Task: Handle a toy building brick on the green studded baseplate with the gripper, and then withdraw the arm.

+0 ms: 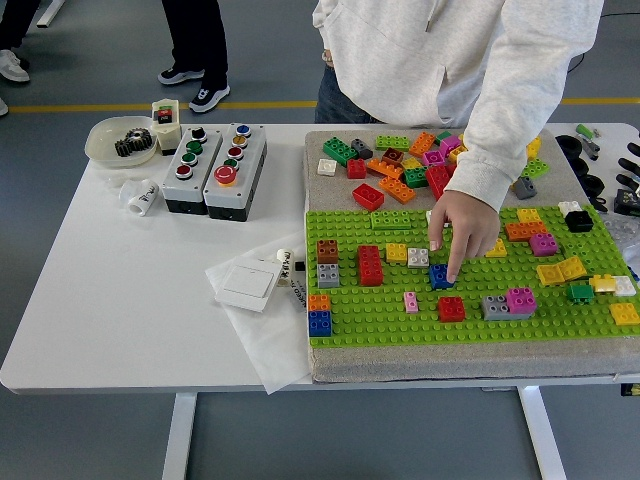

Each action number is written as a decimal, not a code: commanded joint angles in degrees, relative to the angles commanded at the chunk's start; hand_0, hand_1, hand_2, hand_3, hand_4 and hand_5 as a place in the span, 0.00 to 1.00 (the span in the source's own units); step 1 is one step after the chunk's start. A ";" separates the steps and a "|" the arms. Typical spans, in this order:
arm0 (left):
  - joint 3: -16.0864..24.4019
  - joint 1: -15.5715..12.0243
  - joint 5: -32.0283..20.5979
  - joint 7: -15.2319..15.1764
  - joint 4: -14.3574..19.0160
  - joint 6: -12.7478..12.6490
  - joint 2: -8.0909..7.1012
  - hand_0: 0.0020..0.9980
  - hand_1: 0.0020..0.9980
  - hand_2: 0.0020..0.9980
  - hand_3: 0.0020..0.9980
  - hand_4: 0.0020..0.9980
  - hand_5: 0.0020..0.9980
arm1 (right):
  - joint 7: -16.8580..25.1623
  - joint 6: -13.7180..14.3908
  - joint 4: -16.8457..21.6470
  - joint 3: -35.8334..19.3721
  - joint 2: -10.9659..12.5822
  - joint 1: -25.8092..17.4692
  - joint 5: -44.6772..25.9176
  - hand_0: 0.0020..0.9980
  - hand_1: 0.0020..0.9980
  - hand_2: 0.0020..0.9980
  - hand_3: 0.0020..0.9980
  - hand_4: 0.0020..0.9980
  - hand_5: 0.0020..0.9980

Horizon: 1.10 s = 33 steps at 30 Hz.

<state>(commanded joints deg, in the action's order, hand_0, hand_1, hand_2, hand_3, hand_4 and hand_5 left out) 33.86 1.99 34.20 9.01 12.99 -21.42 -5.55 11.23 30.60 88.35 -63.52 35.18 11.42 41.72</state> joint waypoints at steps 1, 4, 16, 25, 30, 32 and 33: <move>0.00 0.00 0.00 -0.01 0.00 0.00 0.00 0.75 0.76 0.81 0.62 0.65 0.63 | -0.47 0.10 0.04 0.12 0.06 0.05 1.79 0.77 0.75 0.77 0.81 1.00 0.54; 0.01 0.01 0.03 0.00 -0.01 0.00 -0.01 0.75 0.76 0.81 0.62 0.65 0.63 | -3.23 -0.05 0.16 0.90 0.56 0.51 9.10 0.77 0.75 0.77 0.81 1.00 0.54; -0.06 0.12 -0.04 0.11 0.08 -0.04 -0.06 0.75 0.76 0.81 0.62 0.65 0.62 | -20.46 -15.13 2.07 13.72 5.43 10.71 37.47 0.68 0.66 0.71 0.66 0.85 0.12; -0.64 0.23 -0.79 -0.01 0.20 -0.28 -0.06 0.75 0.76 0.81 0.62 0.65 0.62 | -25.97 -22.97 0.53 29.00 4.05 22.00 59.32 0.64 0.60 0.63 0.61 0.83 0.09; -0.67 0.25 -0.80 0.14 0.29 -0.38 -0.03 0.75 0.75 0.81 0.62 0.65 0.62 | -25.83 -23.45 -2.72 34.37 1.41 26.32 63.99 0.64 0.60 0.63 0.60 0.82 0.11; -0.73 0.30 -0.75 0.19 0.33 -0.39 -0.06 0.75 0.75 0.81 0.62 0.65 0.62 | -25.97 -23.96 -3.88 35.87 0.27 27.67 63.42 0.64 0.60 0.63 0.60 0.82 0.11; -0.74 0.32 -0.74 0.19 0.33 -0.41 -0.08 0.75 0.75 0.81 0.62 0.65 0.62 | -26.10 -24.19 -4.25 36.31 -0.15 28.08 63.10 0.64 0.60 0.63 0.60 0.82 0.11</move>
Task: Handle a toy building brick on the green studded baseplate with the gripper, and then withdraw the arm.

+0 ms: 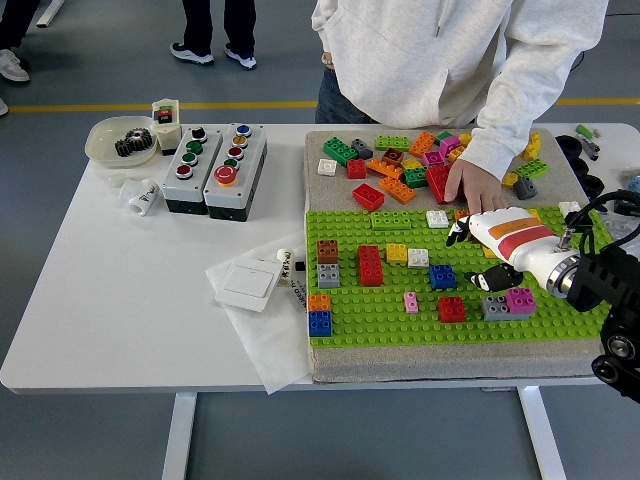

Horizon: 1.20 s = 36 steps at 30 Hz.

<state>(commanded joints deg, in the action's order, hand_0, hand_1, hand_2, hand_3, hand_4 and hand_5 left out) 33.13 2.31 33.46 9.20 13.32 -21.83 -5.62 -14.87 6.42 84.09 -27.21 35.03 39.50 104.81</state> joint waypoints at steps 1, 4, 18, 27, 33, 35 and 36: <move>0.02 0.00 0.00 0.00 0.00 -0.03 0.00 0.75 0.75 0.81 0.62 0.65 0.62 | -0.28 -0.28 -0.33 0.37 -0.46 0.35 -0.74 0.64 0.60 0.63 0.60 0.82 0.11; -0.16 0.01 -0.23 -0.05 0.04 -0.08 -0.04 0.75 0.75 0.81 0.62 0.65 0.63 | -0.81 -0.83 -0.71 0.76 -1.19 0.72 -1.50 0.67 0.63 0.66 0.64 0.87 0.16; -0.54 0.06 -0.40 -0.01 0.25 -0.36 -0.18 0.75 0.75 0.81 0.61 0.65 0.63 | -2.24 -1.58 -5.03 2.39 -5.14 2.30 -5.16 0.68 0.64 0.70 0.69 0.93 0.24; -0.91 0.12 -0.70 -0.11 0.35 -0.53 -0.25 0.75 0.75 0.80 0.61 0.65 0.62 | -2.12 -1.42 -7.96 2.10 -6.49 2.65 -5.92 0.67 0.63 0.69 0.66 0.92 0.25; -0.88 0.15 -0.57 -0.10 0.39 -0.54 -0.28 0.75 0.75 0.80 0.61 0.65 0.62 | -2.40 -1.25 -10.16 1.76 -7.20 2.92 -6.22 0.64 0.60 0.63 0.63 0.89 0.25; -0.89 0.15 -0.56 -0.10 0.38 -0.55 -0.29 0.75 0.75 0.80 0.61 0.65 0.62 | -2.41 -1.32 -10.37 1.75 -7.24 2.96 -6.43 0.64 0.60 0.63 0.63 0.89 0.25; -0.91 0.15 -0.58 -0.12 0.37 -0.56 -0.29 0.75 0.75 0.80 0.61 0.65 0.62 | -2.40 -1.38 -10.51 1.75 -7.28 2.97 -6.58 0.64 0.60 0.63 0.63 0.89 0.25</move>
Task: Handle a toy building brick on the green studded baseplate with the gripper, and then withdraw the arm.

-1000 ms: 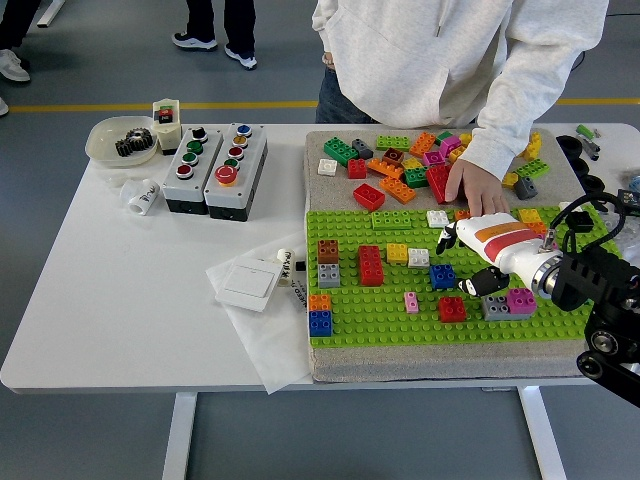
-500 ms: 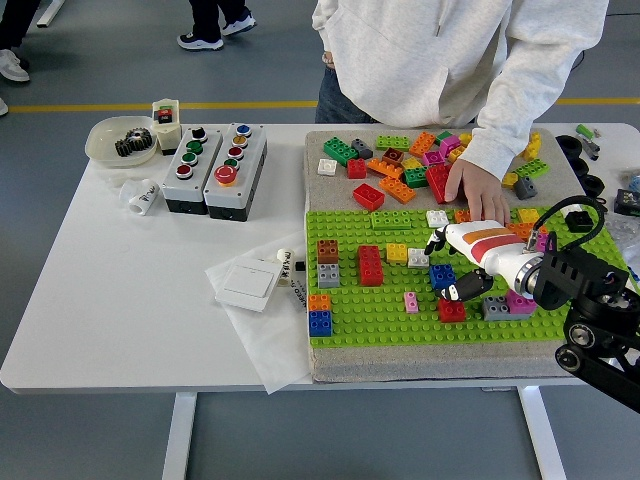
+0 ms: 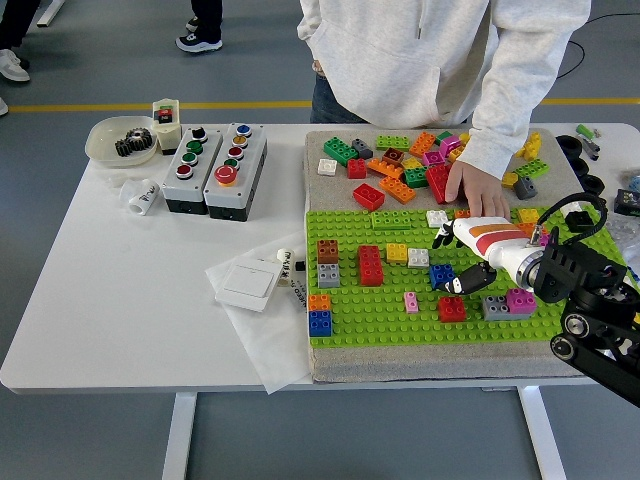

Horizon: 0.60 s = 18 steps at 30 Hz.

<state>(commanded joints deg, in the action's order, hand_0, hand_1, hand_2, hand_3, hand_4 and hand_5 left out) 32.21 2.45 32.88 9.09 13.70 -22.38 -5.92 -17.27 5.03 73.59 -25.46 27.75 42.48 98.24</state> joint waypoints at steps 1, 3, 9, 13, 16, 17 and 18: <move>-0.03 -0.01 -0.05 -0.02 0.00 0.00 -0.01 0.75 0.75 0.80 0.61 0.65 0.62 | 0.04 -0.11 -0.15 0.01 -0.07 0.02 -0.09 0.64 0.60 0.63 0.63 0.89 0.25; -0.03 -0.02 -0.05 -0.02 0.01 -0.02 -0.02 0.75 0.75 0.80 0.61 0.65 0.62 | 0.08 -0.24 -0.50 0.02 -0.28 0.04 -0.23 0.62 0.57 0.59 0.61 0.87 0.24; 0.01 0.04 0.12 0.05 0.05 -0.05 -0.05 0.75 0.75 0.80 0.61 0.65 0.62 | 0.24 -0.70 -2.05 0.08 -1.12 0.31 -0.52 0.59 0.53 0.57 0.55 0.84 0.26; -0.05 0.06 0.02 0.01 0.04 -0.09 -0.06 0.75 0.75 0.80 0.61 0.65 0.62 | 0.45 -0.77 -2.50 0.14 -1.12 0.41 -0.65 0.59 0.53 0.57 0.55 0.84 0.26; -0.06 0.06 0.04 0.03 0.04 -0.11 -0.06 0.75 0.75 0.80 0.61 0.65 0.62 | 0.69 -1.21 -2.82 0.05 -1.19 0.42 -0.83 0.56 0.49 0.52 0.52 0.82 0.25; -0.05 0.06 0.06 0.03 0.04 -0.12 -0.06 0.75 0.75 0.80 0.61 0.65 0.62 | 0.72 -1.24 -2.84 0.05 -1.20 0.42 -0.85 0.56 0.49 0.52 0.52 0.82 0.25; -0.03 0.06 0.11 0.05 0.05 -0.12 -0.07 0.75 0.75 0.80 0.61 0.65 0.62 | 0.85 -1.28 -2.86 0.09 -1.22 0.43 -0.95 0.56 0.49 0.52 0.52 0.82 0.25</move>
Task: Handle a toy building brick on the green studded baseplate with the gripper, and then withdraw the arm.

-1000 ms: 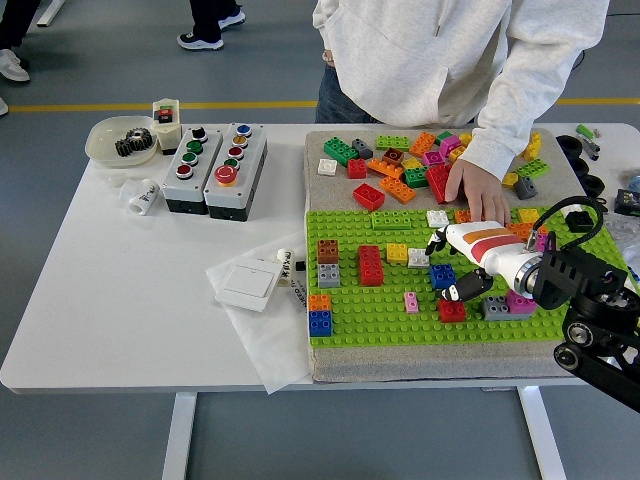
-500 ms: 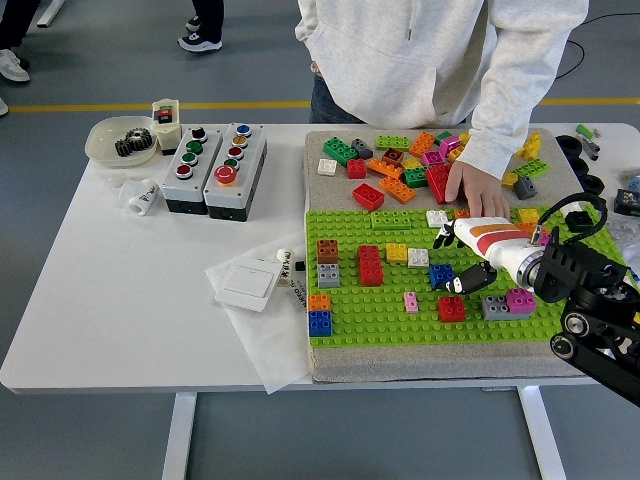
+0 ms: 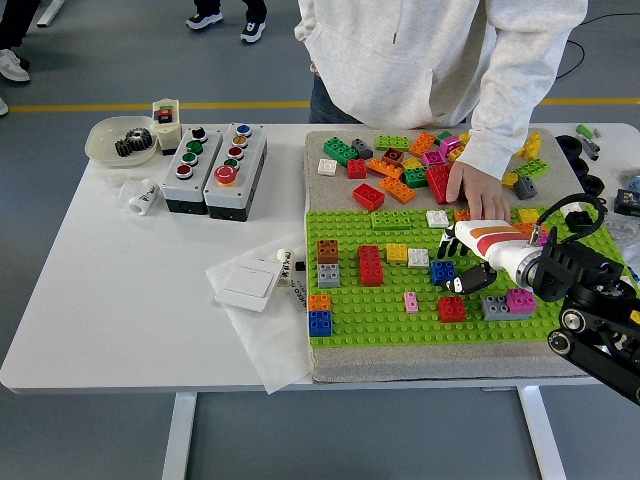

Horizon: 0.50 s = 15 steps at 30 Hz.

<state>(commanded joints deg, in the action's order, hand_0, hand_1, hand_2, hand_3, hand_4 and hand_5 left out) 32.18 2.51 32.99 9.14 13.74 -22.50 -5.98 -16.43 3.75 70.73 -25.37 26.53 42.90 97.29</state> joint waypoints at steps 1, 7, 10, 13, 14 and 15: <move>0.02 0.00 0.04 0.01 0.00 0.00 0.00 0.75 0.75 0.80 0.61 0.65 0.62 | 0.08 -0.01 -0.03 0.06 -0.02 0.01 -0.09 0.56 0.49 0.52 0.52 0.82 0.25; 0.18 -0.02 0.29 0.08 0.00 0.01 0.00 0.75 0.75 0.80 0.61 0.65 0.62 | 0.55 0.29 -0.39 0.20 -0.03 -0.06 -0.01 0.55 0.48 0.52 0.50 0.80 0.25; 0.31 -0.04 0.45 0.09 -0.02 0.01 0.01 0.75 0.75 0.80 0.61 0.65 0.62 | 0.69 0.49 -0.43 0.15 0.02 -0.08 0.04 0.53 0.47 0.51 0.49 0.79 0.26; 0.19 0.01 0.36 0.02 -0.03 -0.01 -0.03 0.75 0.75 0.80 0.61 0.65 0.62 | 0.91 0.38 -0.53 0.15 -0.01 -0.04 -0.02 0.53 0.47 0.51 0.49 0.79 0.26; 0.21 0.03 0.38 0.00 -0.04 0.01 -0.04 0.75 0.75 0.80 0.61 0.65 0.62 | 0.94 0.43 -0.44 0.06 0.00 -0.09 0.11 0.53 0.47 0.51 0.49 0.79 0.26; 0.20 0.04 0.36 -0.03 -0.04 0.01 -0.04 0.75 0.75 0.80 0.61 0.64 0.62 | 1.00 0.55 -0.29 -0.04 0.06 -0.13 0.23 0.51 0.45 0.50 0.47 0.79 0.26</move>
<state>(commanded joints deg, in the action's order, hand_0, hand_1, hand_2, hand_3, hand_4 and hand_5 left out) 32.39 2.55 33.35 9.11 13.70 -22.49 -6.02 -15.43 4.30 70.44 -25.41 26.59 42.77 97.52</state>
